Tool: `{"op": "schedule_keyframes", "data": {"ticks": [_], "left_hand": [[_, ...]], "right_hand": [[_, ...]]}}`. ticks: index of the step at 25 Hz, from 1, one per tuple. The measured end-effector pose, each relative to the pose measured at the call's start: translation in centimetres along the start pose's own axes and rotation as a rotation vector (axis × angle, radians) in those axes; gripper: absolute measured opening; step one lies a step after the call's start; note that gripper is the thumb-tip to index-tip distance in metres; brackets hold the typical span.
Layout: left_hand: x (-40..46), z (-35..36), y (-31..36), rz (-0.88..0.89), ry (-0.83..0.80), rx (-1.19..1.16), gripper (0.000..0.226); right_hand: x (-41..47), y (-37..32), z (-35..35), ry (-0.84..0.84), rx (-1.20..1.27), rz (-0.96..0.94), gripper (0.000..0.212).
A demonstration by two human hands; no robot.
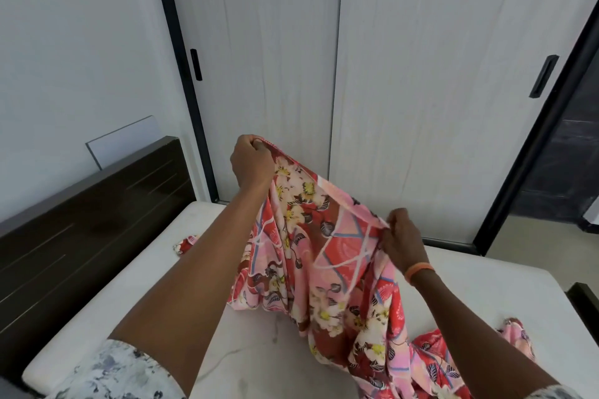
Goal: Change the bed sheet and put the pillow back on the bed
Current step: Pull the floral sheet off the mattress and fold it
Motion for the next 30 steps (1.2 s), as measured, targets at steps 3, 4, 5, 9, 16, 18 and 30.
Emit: {"op": "schedule_keyframes", "data": {"ticks": [3, 4, 5, 9, 16, 18, 30], "left_hand": [[0.2, -0.4, -1.7, -0.057, 0.015, 0.052, 0.024], [0.3, -0.3, -2.5, -0.085, 0.018, 0.062, 0.024], [0.4, -0.3, -3.2, -0.111, 0.018, 0.070, 0.025], [0.0, -0.1, -4.8, -0.166, 0.029, 0.065, 0.025], [-1.9, 2.2, -5.8, -0.115, -0.116, 0.149, 0.019], [-3.6, 4.3, -6.6, -0.051, -0.280, 0.288, 0.018], [-14.1, 11.7, -2.8, 0.355, -0.628, 0.076, 0.022]], "right_hand": [[1.0, 1.5, -0.8, 0.006, 0.276, 0.160, 0.022], [1.1, 1.0, -0.2, -0.138, 0.295, 0.158, 0.018], [0.8, 0.7, 0.4, -0.289, 0.274, 0.162, 0.013], [0.5, 1.6, 0.3, -0.363, 0.374, 0.251, 0.006], [-0.1, 4.8, 2.4, -0.086, 0.813, 0.630, 0.028], [0.6, 3.7, 2.4, -0.069, 0.858, 0.602, 0.028], [2.3, -6.5, 2.2, -0.277, 0.828, 0.341, 0.026]]}}
Point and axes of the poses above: each hand's wrist, its own x-axis towards the middle knuckle, its own z-axis out of the palm, y = z × x, the point moved 9 cm from there along x, towards the middle knuckle, and after that the axes turned 6 degrees about -z, right-handed, at the moved point
